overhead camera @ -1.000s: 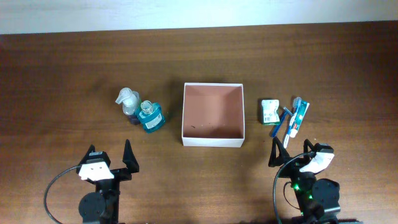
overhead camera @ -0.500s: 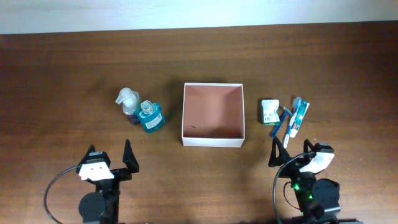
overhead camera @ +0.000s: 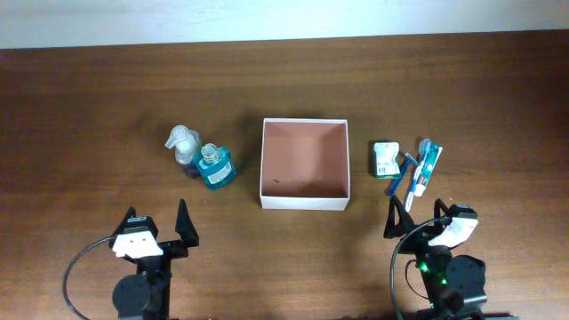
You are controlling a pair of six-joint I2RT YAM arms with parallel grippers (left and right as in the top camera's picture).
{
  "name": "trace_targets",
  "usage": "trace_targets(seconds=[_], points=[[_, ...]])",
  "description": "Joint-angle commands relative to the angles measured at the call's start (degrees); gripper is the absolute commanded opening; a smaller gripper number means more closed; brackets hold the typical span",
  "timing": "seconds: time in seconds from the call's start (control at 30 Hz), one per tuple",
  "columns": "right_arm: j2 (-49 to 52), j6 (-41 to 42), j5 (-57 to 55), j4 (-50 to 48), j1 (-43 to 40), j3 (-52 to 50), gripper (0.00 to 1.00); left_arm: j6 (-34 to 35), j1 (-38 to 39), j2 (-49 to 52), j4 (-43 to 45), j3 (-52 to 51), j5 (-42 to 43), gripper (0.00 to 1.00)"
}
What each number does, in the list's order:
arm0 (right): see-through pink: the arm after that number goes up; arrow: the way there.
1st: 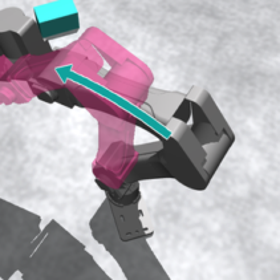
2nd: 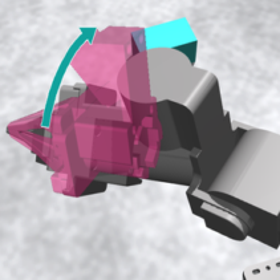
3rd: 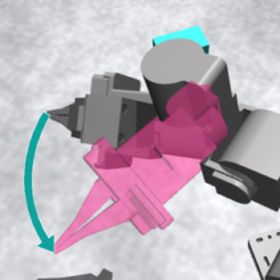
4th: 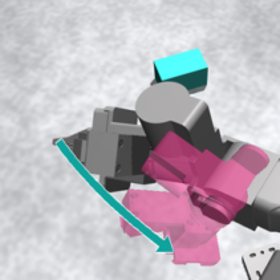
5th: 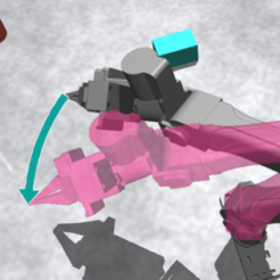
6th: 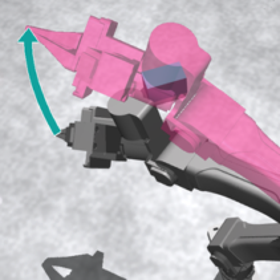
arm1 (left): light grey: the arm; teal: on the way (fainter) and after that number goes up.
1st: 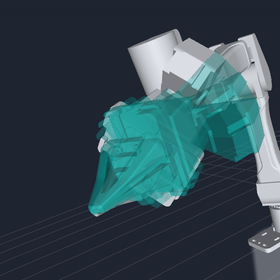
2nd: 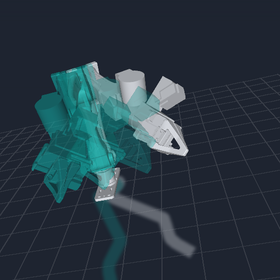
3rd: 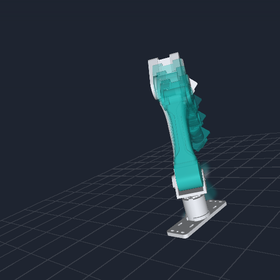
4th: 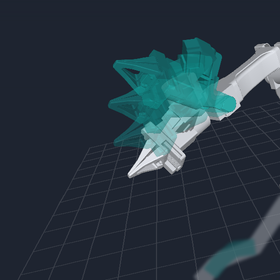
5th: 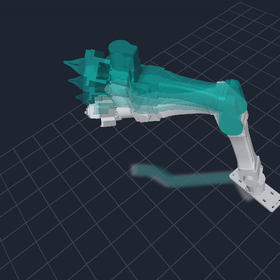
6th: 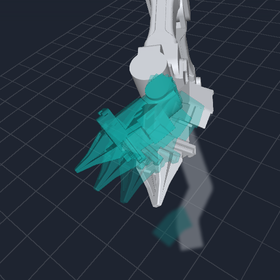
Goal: Pack container
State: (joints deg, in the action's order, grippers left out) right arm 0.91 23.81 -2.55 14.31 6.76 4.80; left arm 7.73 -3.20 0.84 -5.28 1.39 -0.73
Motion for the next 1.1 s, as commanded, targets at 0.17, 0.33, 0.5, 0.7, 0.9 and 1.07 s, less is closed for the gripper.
trace_targets(seconds=[0.17,0.33,0.5,0.7,0.9,1.07], points=[[-0.7,0.1,-0.7,0.0,-0.4,-0.4,0.98,-1.0,-0.2,-0.5,0.2,-0.6,-0.6,0.99],[-0.7,0.1,-0.7,0.0,-0.4,-0.4,0.98,-0.9,-0.2,-0.5,4.0,-0.6,1.9,0.99],[-0.7,0.1,-0.7,0.0,-0.4,-0.4,0.98,-0.9,-0.2,-0.5,5.3,-0.6,18.6,0.99],[-0.7,0.1,-0.7,0.0,-0.4,-0.4,0.98,-0.9,-0.2,-0.5,18.1,-0.3,37.6,0.99],[-0.7,0.1,-0.7,0.0,-0.4,-0.4,0.98,1.7,-0.2,1.5,8.3,9.5,37.3,0.99],[-0.7,0.1,-0.7,0.0,-0.4,-0.4,0.98,-4.6,-0.2,11.4,-7.6,26.6,35.4,0.99]])
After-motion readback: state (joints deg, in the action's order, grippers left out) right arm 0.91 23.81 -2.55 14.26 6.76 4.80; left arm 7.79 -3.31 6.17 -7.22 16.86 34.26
